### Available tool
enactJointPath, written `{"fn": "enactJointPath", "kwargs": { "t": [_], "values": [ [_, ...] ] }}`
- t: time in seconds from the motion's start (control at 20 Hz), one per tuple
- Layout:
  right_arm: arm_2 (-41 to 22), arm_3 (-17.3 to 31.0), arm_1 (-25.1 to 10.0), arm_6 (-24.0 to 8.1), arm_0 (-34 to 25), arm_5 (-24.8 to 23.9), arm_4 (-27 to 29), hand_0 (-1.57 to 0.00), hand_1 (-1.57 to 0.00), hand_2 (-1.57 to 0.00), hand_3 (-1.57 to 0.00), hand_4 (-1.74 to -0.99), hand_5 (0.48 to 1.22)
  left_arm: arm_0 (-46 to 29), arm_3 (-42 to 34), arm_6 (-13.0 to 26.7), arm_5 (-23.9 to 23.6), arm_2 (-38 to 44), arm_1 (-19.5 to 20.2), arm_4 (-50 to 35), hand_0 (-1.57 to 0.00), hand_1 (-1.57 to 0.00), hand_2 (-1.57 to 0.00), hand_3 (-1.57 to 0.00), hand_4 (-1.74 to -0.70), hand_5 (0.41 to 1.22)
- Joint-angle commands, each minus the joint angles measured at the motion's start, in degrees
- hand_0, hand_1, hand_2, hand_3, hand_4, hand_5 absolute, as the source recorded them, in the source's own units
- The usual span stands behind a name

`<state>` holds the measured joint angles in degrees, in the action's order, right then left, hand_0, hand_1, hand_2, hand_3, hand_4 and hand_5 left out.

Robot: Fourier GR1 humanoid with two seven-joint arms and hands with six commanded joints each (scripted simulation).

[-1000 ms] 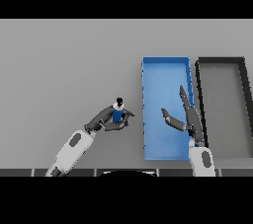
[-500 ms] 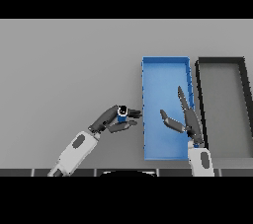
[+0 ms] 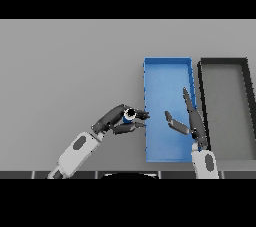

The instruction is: Pick up the blue pipe and place it into the blue bin.

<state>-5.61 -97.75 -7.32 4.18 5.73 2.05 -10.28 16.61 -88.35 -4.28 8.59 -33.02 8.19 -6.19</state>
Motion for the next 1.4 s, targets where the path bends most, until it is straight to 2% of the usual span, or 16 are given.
{"fn": "enactJointPath", "kwargs": {
  "t": [0.0,0.2,0.3,0.4,0.45,0.55,0.65,0.75,0.85,0.95,1.05,1.1,1.2,1.35],
  "values": [
    [-0.3,-0.4,0.8,0.5,1.2,-0.7,-0.5,0.0,0.0,0.0,0.0,-1.128,0.605,0.3,-0.1,1.0,-0.2,0.1,-0.2,0.2,-1.56,-1.57,-1.57,-1.5,-1.74,1.219],
    [-2.9,-5.1,7.0,2.5,10.8,-7.2,-4.3,0.0,0.0,0.0,0.0,-1.178,0.605,-0.4,-0.5,1.5,-0.1,0.2,-0.4,1.0,-1.57,-1.57,-1.57,-1.5,-1.74,1.219],
    [-3.6,-7.2,9.5,3.1,15.1,-10.2,-5.5,0.0,0.0,0.0,0.0,-1.176,0.605,-1.0,-0.1,1.3,0.6,0.1,-0.3,1.4,-1.57,-1.57,-1.57,-1.49,-1.74,1.219],
    [-4.3,-10.1,10.3,6.7,17.2,-8.5,-2.7,0.0,0.0,0.0,0.0,-1.196,0.622,-0.4,-0.1,1.5,0.4,0.4,-0.8,2.2,-1.57,-1.57,-1.57,-1.5,-1.74,1.22],
    [-3.9,-12.6,9.2,7.7,17.3,-5.0,2.1,0.0,0.0,0.0,0.0,-1.195,0.608,-0.2,-0.1,2.0,0.5,0.7,-0.7,2.3,-1.57,-1.57,-1.57,-1.5,-1.74,1.22],
    [-4.9,-17.8,6.1,6.4,17.1,0.6,6.9,0.0,0.0,0.0,0.0,-1.231,0.572,-0.7,-0.7,2.4,1.2,0.5,-1.0,2.0,-1.57,-1.57,-1.57,-1.5,-1.74,1.22],
    [-4.9,-22.2,1.6,2.2,15.7,5.3,11.4,0.0,0.0,0.0,0.0,-1.282,0.537,-0.9,-0.6,3.2,1.3,0.4,-1.5,2.6,-1.57,-1.57,-1.57,-1.49,-1.74,1.221],
    [-6.8,-23.6,-0.7,-8.6,12.5,7.7,12.3,0.0,0.0,0.0,0.0,-1.314,0.5,-0.8,0.0,1.9,1.8,0.7,-1.7,3.0,-1.57,-1.57,-1.57,-1.49,-1.74,1.221],
    [-7.4,-23.6,-2.2,-14.0,7.1,9.7,13.5,0.0,0.0,0.0,0.0,-1.314,0.5,-0.3,-0.1,1.9,1.9,1.0,-1.9,3.5,-1.57,-1.57,-1.57,-1.49,-1.74,1.221],
    [-9.5,-23.3,-2.4,-17.3,3.2,11.6,13.6,0.0,0.0,0.0,0.0,-1.309,0.503,-0.7,-0.7,1.7,2.6,1.5,-1.2,3.2,-1.57,-1.57,-1.57,-1.49,-1.74,1.221],
    [-11.2,-23.1,-3.0,-18.6,-1.5,13.1,13.4,0.0,0.0,0.0,0.0,-1.311,0.517,-0.1,-0.3,3.2,2.7,1.8,-1.9,3.2,-1.57,-1.57,-1.57,-1.48,-1.74,1.221],
    [-11.8,-22.6,-3.2,-20.1,-4.5,13.5,13.3,0.0,0.0,0.0,0.0,-1.306,0.521,-0.1,-0.3,2.6,3.2,1.9,-1.7,3.2,-1.57,-1.57,-1.57,-1.48,-1.74,1.221],
    [-13.9,-22.2,-2.2,-21.8,-8.1,14.1,13.3,0.0,0.0,0.0,0.0,-1.276,0.527,0.4,0.6,3.0,3.9,2.3,-2.1,3.3,-1.57,-1.57,-1.57,-1.49,-1.74,1.221],
    [-15.6,-21.1,-1.1,-25.0,-13.7,14.5,13.1,0.0,0.0,0.0,0.0,-1.232,0.531,-0.2,0.6,0.8,5.4,2.4,-2.7,2.9,-1.57,-1.57,-1.57,-1.52,-1.74,1.221]
  ]
}}
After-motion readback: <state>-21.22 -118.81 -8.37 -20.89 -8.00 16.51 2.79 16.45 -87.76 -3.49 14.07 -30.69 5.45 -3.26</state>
